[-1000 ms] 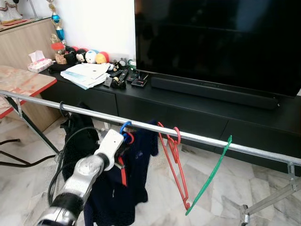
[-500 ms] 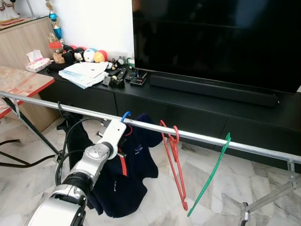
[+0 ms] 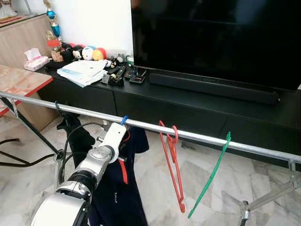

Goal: Hang hanger

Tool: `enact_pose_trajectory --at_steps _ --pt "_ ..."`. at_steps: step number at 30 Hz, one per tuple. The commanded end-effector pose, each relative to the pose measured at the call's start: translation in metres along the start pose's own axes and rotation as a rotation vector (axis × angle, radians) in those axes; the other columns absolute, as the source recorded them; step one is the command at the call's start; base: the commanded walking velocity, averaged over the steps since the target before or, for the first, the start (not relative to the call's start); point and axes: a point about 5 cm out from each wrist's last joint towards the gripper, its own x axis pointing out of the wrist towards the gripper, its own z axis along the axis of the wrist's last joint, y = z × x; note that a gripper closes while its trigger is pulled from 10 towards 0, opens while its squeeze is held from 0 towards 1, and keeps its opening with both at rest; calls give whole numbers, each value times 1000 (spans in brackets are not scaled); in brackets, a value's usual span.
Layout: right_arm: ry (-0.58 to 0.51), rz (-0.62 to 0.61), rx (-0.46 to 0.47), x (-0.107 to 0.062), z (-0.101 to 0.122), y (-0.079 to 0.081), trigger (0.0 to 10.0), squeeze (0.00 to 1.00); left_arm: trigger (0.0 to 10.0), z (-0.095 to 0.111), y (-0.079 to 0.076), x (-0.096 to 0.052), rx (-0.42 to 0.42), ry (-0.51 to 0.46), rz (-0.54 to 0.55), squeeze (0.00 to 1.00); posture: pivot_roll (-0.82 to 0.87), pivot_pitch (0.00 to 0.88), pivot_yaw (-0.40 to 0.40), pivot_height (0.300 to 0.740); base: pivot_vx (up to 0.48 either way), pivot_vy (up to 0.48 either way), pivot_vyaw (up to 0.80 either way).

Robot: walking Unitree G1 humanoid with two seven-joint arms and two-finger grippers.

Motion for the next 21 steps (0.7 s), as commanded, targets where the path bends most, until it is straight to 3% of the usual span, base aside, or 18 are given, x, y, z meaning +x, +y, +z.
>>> enact_pose_trajectory --at_steps 1,2,3,5,8,17,21 --pt "8 4 8 0 -2 1 10000 0 10000 -10 -3 0 -10 34 -5 110 14 53 27 740 0 0 0" --pt "8 4 8 0 -2 1 10000 0 10000 -10 -3 -1 -27 26 -1 933 14 53 27 740 0 0 0" --pt "8 3 8 0 -2 1 10000 0 10000 -8 -3 -1 -42 5 1 1000 14 53 27 740 0 0 0" --pt "8 3 9 0 -2 1 10000 0 10000 -7 -4 -1 -55 -16 1 1000 18 49 25 740 0 0 0" --pt "8 5 8 0 -2 2 10000 0 10000 0 -3 -3 -140 -121 3 1000 19 47 24 740 0 0 0" --pt "8 9 8 0 -2 2 10000 0 10000 -6 2 -15 -202 -245 11 1000 32 44 24 740 0 0 0" --pt "7 10 11 0 -2 3 10000 0 10000 -8 7 -36 -261 -375 16 1000 30 38 29 740 0 0 0"
